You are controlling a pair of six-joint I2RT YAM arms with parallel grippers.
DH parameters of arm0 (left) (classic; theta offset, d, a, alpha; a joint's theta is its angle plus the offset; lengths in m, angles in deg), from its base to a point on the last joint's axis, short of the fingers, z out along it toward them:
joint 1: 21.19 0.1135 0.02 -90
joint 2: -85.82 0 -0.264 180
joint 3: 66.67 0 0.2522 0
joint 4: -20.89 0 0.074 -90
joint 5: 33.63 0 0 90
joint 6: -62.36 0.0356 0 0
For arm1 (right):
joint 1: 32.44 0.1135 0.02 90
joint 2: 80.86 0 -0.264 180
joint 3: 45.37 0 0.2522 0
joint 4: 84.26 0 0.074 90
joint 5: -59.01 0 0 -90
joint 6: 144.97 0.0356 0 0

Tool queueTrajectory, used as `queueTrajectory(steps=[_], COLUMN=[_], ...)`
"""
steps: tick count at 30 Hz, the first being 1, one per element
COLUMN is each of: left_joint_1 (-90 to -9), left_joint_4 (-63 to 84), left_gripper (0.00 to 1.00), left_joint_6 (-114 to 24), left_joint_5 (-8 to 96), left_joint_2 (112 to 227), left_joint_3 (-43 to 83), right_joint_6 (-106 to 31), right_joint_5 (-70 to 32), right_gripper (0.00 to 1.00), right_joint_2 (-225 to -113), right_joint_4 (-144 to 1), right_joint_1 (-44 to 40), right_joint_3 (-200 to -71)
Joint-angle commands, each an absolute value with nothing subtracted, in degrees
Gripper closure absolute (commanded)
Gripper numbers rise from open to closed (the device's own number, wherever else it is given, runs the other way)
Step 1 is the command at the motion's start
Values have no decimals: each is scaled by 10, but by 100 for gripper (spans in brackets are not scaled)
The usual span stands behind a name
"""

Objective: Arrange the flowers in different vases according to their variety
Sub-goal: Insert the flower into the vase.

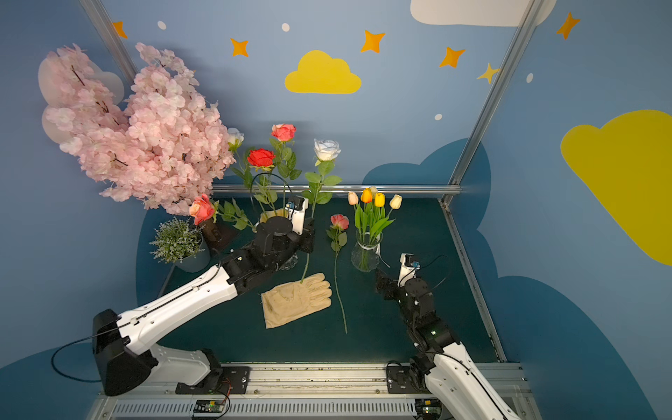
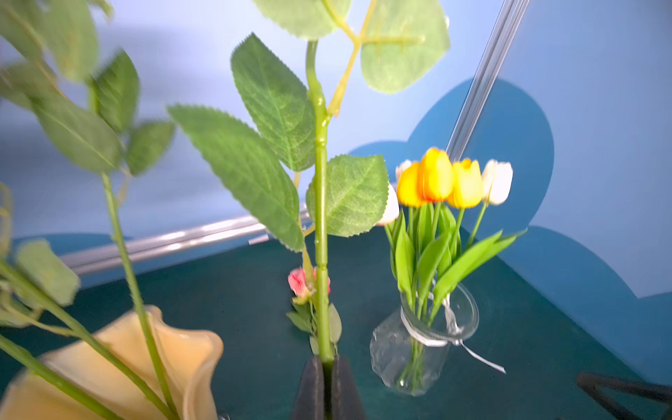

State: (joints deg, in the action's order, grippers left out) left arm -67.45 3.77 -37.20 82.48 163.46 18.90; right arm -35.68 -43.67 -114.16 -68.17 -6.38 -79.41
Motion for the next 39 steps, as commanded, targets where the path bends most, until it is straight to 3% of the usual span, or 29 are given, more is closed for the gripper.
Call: queueTrajectory(steps=[1,18,37,39], left_joint_1=[-648,-535,-445,-441], left_joint_4=[107,285,345,340], left_gripper=[97,97,97,90], left_joint_6=[-298,-198,-281,-299], left_joint_5=[813,749,764,763], left_joint_2=[1617,1622,1660,1657], left_joint_3=[203,201,120,104], right_joint_6=[-354,-353,-354,-354], right_joint_5=[-435,-430,-419,-414], right_gripper=[2,2,2,2], right_joint_2=[-1144,-1151,-1160,-1161], right_joint_4=[-699,-703,-706,-707], right_joint_1=[-65,-65,-64,-65], right_joint_3=[-795,-795,-795,-795])
